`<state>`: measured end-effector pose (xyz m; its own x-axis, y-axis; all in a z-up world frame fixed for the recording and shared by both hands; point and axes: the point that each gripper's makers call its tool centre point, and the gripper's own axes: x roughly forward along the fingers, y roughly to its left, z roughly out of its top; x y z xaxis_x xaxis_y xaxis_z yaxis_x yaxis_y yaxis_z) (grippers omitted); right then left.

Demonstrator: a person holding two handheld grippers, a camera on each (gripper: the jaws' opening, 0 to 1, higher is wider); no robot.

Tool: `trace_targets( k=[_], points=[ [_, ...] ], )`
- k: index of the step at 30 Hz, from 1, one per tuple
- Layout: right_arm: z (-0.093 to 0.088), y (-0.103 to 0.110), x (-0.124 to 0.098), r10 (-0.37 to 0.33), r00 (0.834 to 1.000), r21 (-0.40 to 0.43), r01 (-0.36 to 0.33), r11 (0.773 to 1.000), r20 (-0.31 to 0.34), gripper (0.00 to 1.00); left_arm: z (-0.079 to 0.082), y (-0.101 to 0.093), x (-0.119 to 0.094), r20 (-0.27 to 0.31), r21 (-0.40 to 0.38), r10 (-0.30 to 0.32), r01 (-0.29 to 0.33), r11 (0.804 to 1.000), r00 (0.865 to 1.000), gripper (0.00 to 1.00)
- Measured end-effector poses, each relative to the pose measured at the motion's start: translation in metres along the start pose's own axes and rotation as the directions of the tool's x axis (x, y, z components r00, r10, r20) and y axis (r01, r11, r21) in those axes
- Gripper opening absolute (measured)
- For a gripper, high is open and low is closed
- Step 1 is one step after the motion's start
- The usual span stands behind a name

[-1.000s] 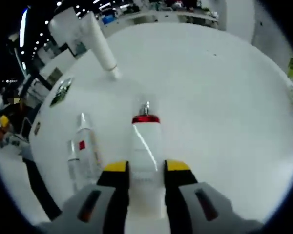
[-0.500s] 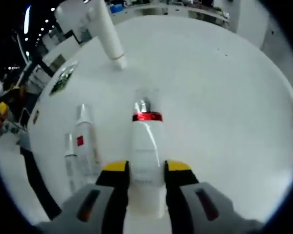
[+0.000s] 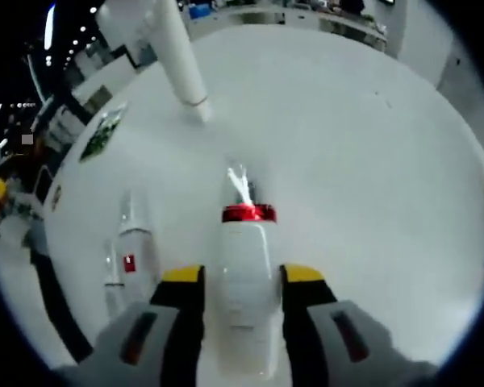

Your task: Arrange the skincare products in the storage area until every visible bottle or jar stands upright without overlapping.

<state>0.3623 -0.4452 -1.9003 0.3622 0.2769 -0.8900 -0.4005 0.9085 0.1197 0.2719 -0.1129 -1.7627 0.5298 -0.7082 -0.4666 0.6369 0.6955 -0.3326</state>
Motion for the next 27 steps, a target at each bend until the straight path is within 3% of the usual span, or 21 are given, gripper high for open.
trace_targets(
  k=[6,9,13,19,20,27],
  points=[
    [0.019,0.001,0.01,-0.014,1.0,-0.023,0.014,1.0,-0.011,0.44,-0.002,0.003,-0.004,-0.003,-0.005,0.017,-0.017,1.0,1.0,0.5],
    [0.017,-0.004,0.013,-0.045,0.998,-0.04,0.043,0.998,-0.054,0.36,-0.002,0.005,-0.006,-0.003,-0.006,0.025,-0.025,1.0,1.0,0.5],
    [0.018,-0.01,0.012,-0.071,0.996,-0.075,0.066,0.995,-0.057,0.29,-0.002,0.008,-0.009,0.003,-0.015,0.041,-0.041,0.999,0.999,0.5],
    [0.016,-0.012,0.013,-0.063,0.995,-0.179,0.05,0.983,-0.072,0.27,-0.005,0.005,-0.007,-0.004,-0.016,0.039,-0.039,0.999,0.999,0.5],
    [0.017,-0.012,0.013,-0.069,0.995,-0.141,0.058,0.988,-0.076,0.27,-0.005,0.005,-0.006,-0.004,-0.014,0.037,-0.038,0.999,0.999,0.5],
    [0.018,-0.01,0.006,-0.069,0.997,-0.163,0.062,0.985,-0.037,0.25,0.002,0.004,-0.005,0.017,-0.009,0.035,-0.035,0.999,0.999,0.5]
  ],
)
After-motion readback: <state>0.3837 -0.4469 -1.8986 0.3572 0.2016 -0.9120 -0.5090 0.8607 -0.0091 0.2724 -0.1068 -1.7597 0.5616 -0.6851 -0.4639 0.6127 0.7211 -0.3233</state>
